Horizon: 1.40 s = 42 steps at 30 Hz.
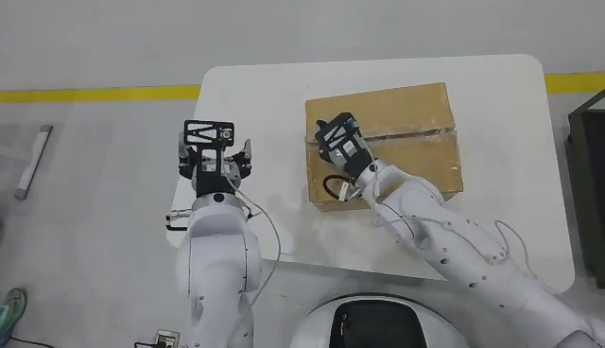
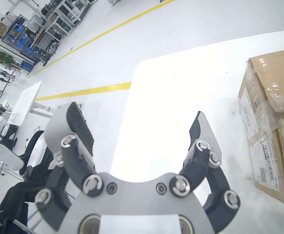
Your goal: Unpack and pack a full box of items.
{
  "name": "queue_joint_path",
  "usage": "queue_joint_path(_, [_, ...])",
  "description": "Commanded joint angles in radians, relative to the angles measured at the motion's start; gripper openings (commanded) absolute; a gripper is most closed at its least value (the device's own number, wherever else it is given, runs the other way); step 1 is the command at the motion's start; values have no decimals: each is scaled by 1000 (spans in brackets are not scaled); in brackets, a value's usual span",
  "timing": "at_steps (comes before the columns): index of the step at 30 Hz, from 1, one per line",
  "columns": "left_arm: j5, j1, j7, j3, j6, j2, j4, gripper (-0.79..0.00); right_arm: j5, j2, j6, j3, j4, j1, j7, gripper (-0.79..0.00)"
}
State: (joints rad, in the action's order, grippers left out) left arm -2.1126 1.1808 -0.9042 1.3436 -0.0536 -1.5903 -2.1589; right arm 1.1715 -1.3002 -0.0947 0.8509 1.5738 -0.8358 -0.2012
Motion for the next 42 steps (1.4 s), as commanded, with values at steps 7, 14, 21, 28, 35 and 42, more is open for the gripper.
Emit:
queue_joint_path(7, [15,-25,2,-21,-25,-2,32,0,-6,10,7,81,45,-84,-3,-785])
queue_joint_path(14, [15,-42,5,-35,-33,-4,54,0,20,25,46,160,115,-159,-17,-785])
queue_joint_path(21, [14,-49,12,-59,-42,-6,73,0,85,38,76,222,154,-221,-16,-785])
queue_joint_path(28, [10,-55,17,-81,-34,-8,92,0,111,51,91,306,218,-290,-16,-785])
queue_joint_path(35, [20,-58,33,-96,-33,-11,104,0,88,64,115,409,278,-360,-53,-785])
queue_joint_path(42, [19,-58,37,-106,-32,-13,110,0,96,75,132,499,327,-434,-57,-785])
